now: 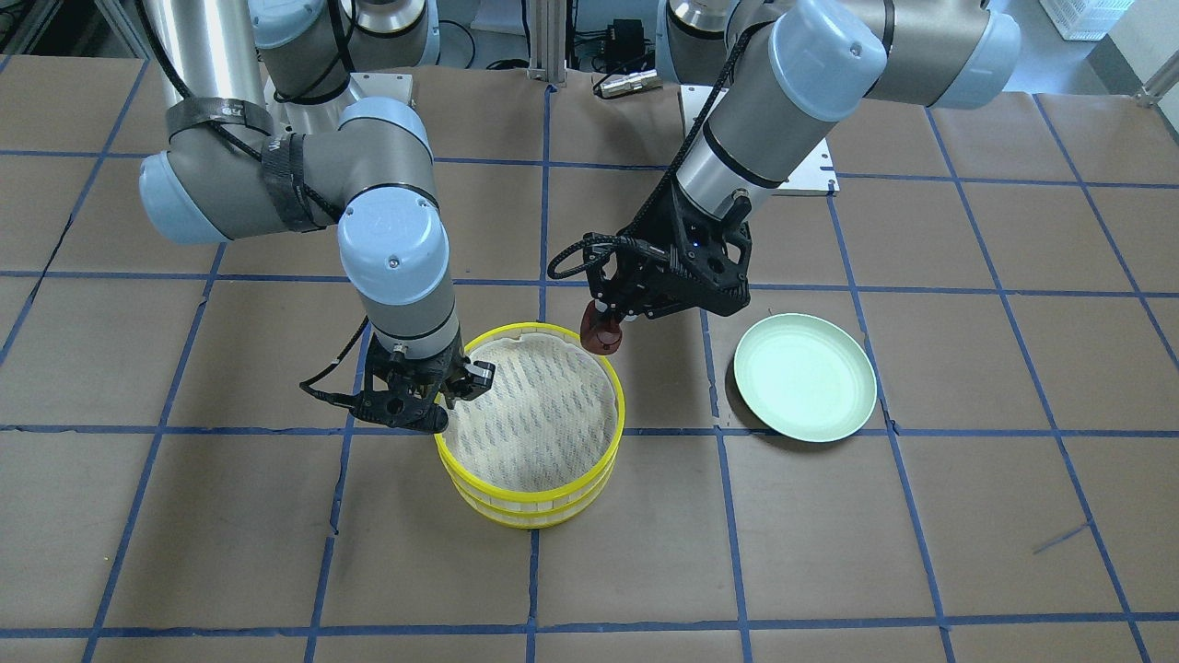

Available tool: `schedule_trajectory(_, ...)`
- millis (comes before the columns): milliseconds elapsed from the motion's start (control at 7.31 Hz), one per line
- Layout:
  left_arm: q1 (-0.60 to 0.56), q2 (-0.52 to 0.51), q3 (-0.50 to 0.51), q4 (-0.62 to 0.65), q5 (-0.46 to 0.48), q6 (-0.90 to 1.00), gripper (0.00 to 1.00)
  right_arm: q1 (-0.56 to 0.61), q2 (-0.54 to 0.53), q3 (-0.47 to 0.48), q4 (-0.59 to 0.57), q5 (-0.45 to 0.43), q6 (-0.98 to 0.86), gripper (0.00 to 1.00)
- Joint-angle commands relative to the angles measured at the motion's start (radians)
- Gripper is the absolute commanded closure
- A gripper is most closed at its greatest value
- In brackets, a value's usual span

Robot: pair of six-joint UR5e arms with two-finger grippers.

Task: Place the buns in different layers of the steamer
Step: 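Carry brown bun over steamer with left gripper while right rises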

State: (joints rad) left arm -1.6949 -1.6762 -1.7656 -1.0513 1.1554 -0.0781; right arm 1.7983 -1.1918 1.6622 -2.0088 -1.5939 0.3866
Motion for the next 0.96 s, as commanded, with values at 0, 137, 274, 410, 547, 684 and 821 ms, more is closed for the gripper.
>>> schedule_trajectory(0,0.001,-0.002,-0.003,0.001,-0.006,0.028,0.99,-0.013,-0.011,-0.021,0.002,0.009,-0.011,0.00)
schedule_trajectory(137,0.001,-0.010,-0.003,0.001,-0.040,0.028,0.99,-0.046,-0.020,-0.056,0.019,0.008,-0.076,0.00)
schedule_trajectory(274,0.001,-0.025,-0.002,0.013,-0.098,0.023,0.98,-0.098,-0.063,-0.085,0.109,0.012,-0.145,0.00)
schedule_trajectory(410,0.000,-0.045,-0.006,0.078,-0.103,0.023,0.92,-0.141,-0.136,-0.085,0.181,0.015,-0.234,0.00)
schedule_trajectory(547,0.000,-0.065,-0.011,0.112,-0.103,0.017,0.87,-0.157,-0.190,-0.100,0.236,0.035,-0.282,0.00)
schedule_trajectory(684,-0.003,-0.071,-0.011,0.117,-0.105,0.017,0.87,-0.172,-0.213,-0.154,0.328,0.035,-0.299,0.00)
schedule_trajectory(821,-0.003,-0.076,-0.011,0.117,-0.147,0.023,0.87,-0.203,-0.242,-0.245,0.487,0.038,-0.320,0.00)
